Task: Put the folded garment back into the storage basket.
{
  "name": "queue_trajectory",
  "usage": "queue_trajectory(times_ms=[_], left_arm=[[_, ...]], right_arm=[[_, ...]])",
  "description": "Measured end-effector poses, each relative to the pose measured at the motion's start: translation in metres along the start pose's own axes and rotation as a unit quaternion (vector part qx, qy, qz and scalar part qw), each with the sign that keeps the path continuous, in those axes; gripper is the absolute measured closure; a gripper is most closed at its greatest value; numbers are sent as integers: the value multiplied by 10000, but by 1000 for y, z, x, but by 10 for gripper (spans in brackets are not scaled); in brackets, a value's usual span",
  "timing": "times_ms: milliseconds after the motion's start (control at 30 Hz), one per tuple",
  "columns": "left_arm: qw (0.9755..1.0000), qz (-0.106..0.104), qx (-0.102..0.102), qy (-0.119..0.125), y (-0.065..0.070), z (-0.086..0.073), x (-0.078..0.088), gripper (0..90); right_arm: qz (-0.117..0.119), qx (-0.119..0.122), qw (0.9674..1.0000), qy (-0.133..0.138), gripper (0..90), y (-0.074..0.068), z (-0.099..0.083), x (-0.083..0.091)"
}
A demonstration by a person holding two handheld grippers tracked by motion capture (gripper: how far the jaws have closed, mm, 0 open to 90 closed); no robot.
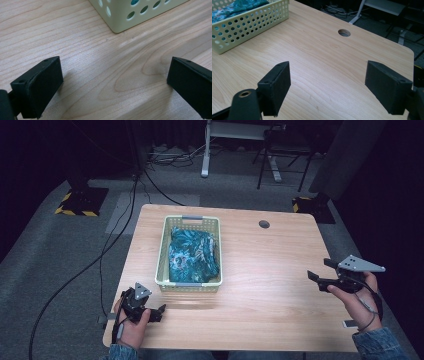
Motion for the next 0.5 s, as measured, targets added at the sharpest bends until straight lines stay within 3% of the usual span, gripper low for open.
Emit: queue_trajectory(times_ms=[267,500], left_arm=[[10000,0,-1,-1,0,0,0,1],[10000,0,2,0,0,0,0,1]], right_arm=[[-46,-68,9999,-75,204,2,-12,3],[-92,-192,9995,-244,199,3,-37,3]])
Point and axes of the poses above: each handheld gripper's, and its own axes: x roughly backward along the jaws, z roughly out of its top, y roughly to its right, the point moved 5 cm from there along -x, roughly forward along the jaws, and after that the axes turned 12 degrees about x, right-handed, at the moved point
